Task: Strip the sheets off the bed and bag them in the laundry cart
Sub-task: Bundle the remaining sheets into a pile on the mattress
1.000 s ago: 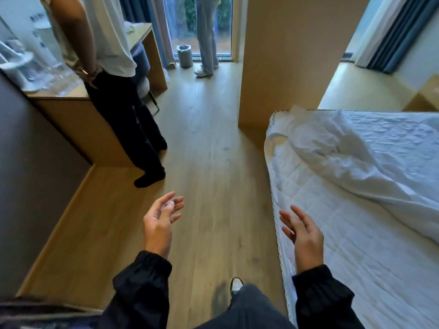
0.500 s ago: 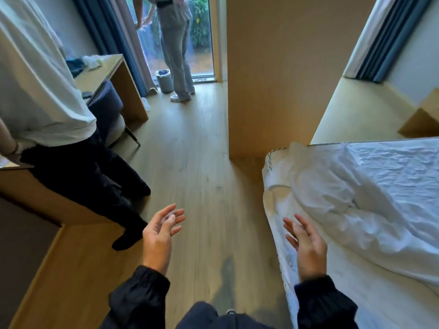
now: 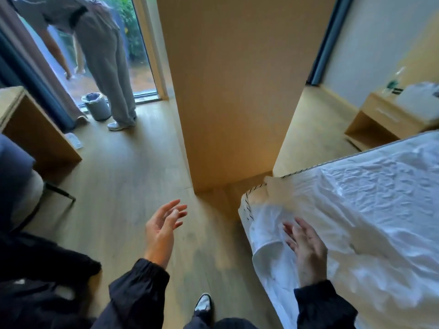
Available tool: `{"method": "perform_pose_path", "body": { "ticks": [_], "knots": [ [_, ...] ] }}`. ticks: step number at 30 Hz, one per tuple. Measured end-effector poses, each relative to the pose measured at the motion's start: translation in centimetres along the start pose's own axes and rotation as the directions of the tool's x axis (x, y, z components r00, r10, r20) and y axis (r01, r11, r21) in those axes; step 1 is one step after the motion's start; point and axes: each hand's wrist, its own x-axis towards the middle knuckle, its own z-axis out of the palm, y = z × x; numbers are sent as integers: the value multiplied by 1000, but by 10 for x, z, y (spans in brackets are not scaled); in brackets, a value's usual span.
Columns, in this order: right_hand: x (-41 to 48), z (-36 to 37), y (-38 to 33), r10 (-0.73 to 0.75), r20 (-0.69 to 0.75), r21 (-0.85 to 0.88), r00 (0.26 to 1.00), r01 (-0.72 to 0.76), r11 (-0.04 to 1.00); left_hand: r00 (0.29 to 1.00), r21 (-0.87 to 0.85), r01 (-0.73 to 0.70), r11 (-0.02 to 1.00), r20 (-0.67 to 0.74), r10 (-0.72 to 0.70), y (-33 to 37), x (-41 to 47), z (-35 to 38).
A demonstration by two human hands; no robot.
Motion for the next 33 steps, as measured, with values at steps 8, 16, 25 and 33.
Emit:
{"method": "perform_pose_path", "body": {
  "ticks": [8, 16, 25, 33],
  "knots": [
    [123, 45, -27, 11, -299, 98, 954, 19, 995, 941, 15, -34, 999, 336, 28, 20, 195, 112],
    [263, 58, -33, 76, -572, 231, 817, 71, 970, 785, 55, -177, 983, 610, 107, 30, 345, 261],
    [414, 61, -80, 106, -769, 263, 630, 161, 951, 523, 19, -144, 989, 850, 60, 66, 456, 450],
    [486, 31, -87, 201, -912, 274, 358, 167, 947, 130, 4, -109, 994, 991, 10, 55, 478, 626]
  ]
}}
